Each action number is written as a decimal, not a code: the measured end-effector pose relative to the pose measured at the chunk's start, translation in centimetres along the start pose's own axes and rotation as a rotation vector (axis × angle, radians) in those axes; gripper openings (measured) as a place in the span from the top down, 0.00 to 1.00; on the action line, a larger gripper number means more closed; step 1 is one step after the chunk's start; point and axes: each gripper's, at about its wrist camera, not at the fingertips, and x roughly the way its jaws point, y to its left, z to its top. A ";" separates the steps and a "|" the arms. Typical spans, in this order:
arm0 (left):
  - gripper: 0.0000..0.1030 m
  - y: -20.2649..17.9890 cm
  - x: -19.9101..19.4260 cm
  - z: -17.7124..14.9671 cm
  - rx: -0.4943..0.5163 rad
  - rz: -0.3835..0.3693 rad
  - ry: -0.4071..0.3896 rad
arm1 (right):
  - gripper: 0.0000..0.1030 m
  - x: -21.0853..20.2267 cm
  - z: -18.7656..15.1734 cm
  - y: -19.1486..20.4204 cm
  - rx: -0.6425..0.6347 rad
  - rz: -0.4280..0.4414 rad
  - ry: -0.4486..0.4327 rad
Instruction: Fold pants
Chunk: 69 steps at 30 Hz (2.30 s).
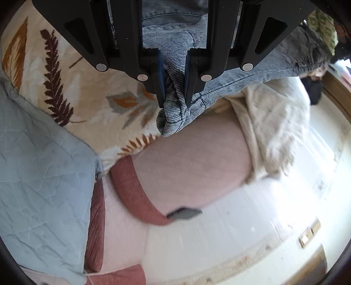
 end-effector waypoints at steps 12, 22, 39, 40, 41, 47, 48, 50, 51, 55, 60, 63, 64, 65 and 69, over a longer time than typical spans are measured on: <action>0.96 5.3 -5.9 -18.5 -0.001 -0.017 0.084 | 0.86 -3.8 -9.1 -9.4 0.098 -0.001 0.110; 0.96 5.9 -7.8 -21.2 0.050 0.054 0.094 | 0.86 -7.8 -15.5 -11.5 0.022 0.099 0.190; 0.72 -6.0 -10.3 -20.4 0.396 0.121 0.031 | 0.40 -12.1 -11.0 -14.0 0.089 0.238 0.195; 0.68 -7.5 -9.0 -20.8 0.402 0.077 0.044 | 0.40 -11.2 -10.2 -13.6 0.086 0.229 0.194; 0.63 -8.7 -7.6 -21.2 0.407 0.039 0.061 | 0.40 -9.5 -9.1 -13.0 0.069 0.211 0.213; 0.61 -13.9 2.5 -24.6 0.451 -0.030 0.207 | 0.40 0.9 -6.6 -11.0 0.014 0.157 0.413; 0.61 -14.6 3.9 -25.1 0.449 -0.049 0.235 | 0.40 1.9 -6.6 -11.2 0.010 0.158 0.441; 0.61 -16.4 5.9 -26.1 0.490 -0.061 0.256 | 0.40 4.1 -7.0 -11.6 0.019 0.163 0.491; 0.61 -17.5 6.9 -26.7 0.519 -0.069 0.269 | 0.40 4.8 -7.2 -11.9 0.025 0.173 0.515; 0.56 -20.1 10.3 -28.4 0.602 -0.043 0.303 | 0.43 6.2 -7.5 -12.5 0.048 0.215 0.536; 0.55 -18.5 12.2 -28.3 0.509 0.008 0.326 | 0.76 7.1 -8.2 -11.7 -0.004 0.184 0.564; 0.47 -18.4 12.0 -28.2 0.513 0.021 0.317 | 0.81 7.0 -7.8 -11.0 -0.035 0.149 0.552; 0.46 -18.6 11.9 -28.1 0.516 0.023 0.312 | 0.81 6.8 -7.6 -10.7 -0.051 0.127 0.534; 0.46 -18.8 11.9 -28.0 0.516 0.020 0.311 | 0.82 6.6 -7.2 -10.1 -0.074 0.106 0.504; 0.45 -20.0 12.3 -27.9 0.519 0.008 0.308 | 0.83 5.8 -4.5 -8.4 -0.087 0.086 0.352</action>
